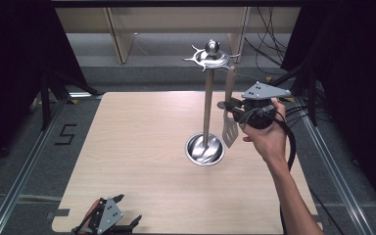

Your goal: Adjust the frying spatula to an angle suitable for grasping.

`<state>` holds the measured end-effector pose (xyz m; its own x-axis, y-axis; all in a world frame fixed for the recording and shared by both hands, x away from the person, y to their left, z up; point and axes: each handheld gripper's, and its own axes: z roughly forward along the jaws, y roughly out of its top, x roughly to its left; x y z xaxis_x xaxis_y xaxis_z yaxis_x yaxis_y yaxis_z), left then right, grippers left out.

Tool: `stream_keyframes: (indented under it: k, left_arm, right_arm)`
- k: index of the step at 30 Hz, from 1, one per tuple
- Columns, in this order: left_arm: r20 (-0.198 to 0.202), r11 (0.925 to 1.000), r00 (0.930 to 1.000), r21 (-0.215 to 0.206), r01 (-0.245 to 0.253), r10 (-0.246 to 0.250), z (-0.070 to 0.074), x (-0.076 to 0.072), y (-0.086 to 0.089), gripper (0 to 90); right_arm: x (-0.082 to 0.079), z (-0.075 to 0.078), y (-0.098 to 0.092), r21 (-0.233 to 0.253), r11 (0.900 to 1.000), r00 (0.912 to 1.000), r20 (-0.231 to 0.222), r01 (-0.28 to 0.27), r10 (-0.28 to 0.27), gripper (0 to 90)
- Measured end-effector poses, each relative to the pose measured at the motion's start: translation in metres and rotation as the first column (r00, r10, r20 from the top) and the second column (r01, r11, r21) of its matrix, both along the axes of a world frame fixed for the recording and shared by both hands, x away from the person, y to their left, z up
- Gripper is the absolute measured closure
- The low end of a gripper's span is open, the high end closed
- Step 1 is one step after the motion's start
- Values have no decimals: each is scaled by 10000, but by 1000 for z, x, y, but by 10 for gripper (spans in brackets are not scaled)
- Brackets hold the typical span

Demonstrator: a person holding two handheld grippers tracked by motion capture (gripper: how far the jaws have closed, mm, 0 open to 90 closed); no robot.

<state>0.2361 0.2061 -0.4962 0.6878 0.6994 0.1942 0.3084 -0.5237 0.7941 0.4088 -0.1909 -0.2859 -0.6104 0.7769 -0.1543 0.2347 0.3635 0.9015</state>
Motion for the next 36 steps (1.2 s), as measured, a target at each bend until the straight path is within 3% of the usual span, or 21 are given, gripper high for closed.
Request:
stream_keyframes:
  k: [4, 7, 11, 15, 16, 17, 19, 21, 22, 23, 24, 28, 30, 31, 36]
  left_arm:
    - [124, 10000, 9999, 15, -27, 26, 0, 0, 0, 157]
    - [-69, 9999, 10000, -108, -50, 49, -1, -1, -1, 157]
    - [-47, 10000, 10000, -51, -29, 28, 0, -1, -1, 157]
    - [-56, 10000, 10000, -69, -35, 35, -1, -1, -1, 157]
    - [-279, 9994, 9991, -1, -332, 332, -1, -3, -1, 156]
    - [-56, 9999, 10000, -118, -34, 33, -1, -1, -1, 156]
    - [-46, 10000, 10000, -54, -30, 29, 0, -1, -1, 156]
    - [-44, 9994, 9997, -243, -227, 226, -2, -2, -2, 156]
    - [-51, 10000, 10000, -79, -42, 41, -1, -1, -1, 156]
    - [-296, 9995, 9990, -4, -323, 323, -1, -3, -1, 156]
    - [-275, 9994, 9991, -21, -332, 331, -1, -4, -1, 156]
    - [-385, 9996, 9989, 27, -269, 270, -1, -3, -1, 156]
    - [-250, 9993, 9990, -24, -384, 383, -2, -4, -2, 156]
    - [45, 9997, 9999, 191, -156, 155, -1, -1, 0, 156]
    - [-161, 9998, 9998, -135, -144, 142, -2, -1, -2, 156]
  right_arm:
    - [1, -2, -1, 150, 9998, 9999, 60, -150, 149, 765]
    - [-1, -4, -1, 493, 9979, 9987, -279, -423, 437, 761]
    - [-1, -6, -3, 548, 9976, 9991, 30, -426, 425, 751]
    - [-5, -7, -6, 911, 9949, 9990, 36, -444, 443, 691]
    - [-7, -8, -5, 1061, 9936, 9992, -33, -382, 387, 685]
    - [-9, -9, -7, 1091, 9930, 9990, -7, -454, 457, 668]
    - [-13, -10, -10, 1217, 9918, 9992, 181, -388, 368, 610]
    - [-18, -12, -13, 1456, 9880, 9986, 163, -516, 497, 588]
    - [-22, -13, -15, 1525, 9870, 9987, 116, -503, 491, 574]
    - [-24, -14, -17, 1612, 9853, 9983, 249, -565, 532, 564]
    - [-27, -16, -19, 1678, 9844, 9984, 302, -525, 481, 553]
    - [-35, -27, -26, 1722, 9831, 9980, 98, -627, 619, 526]
    - [-38, -32, -29, 1599, 9851, 9980, 154, -634, 618, 519]
    - [-38, -32, -29, 1599, 9851, 9980, 154, -634, 618, 519]
    - [-46, -49, -31, 1464, 9878, 9985, -57, -534, 549, 506]
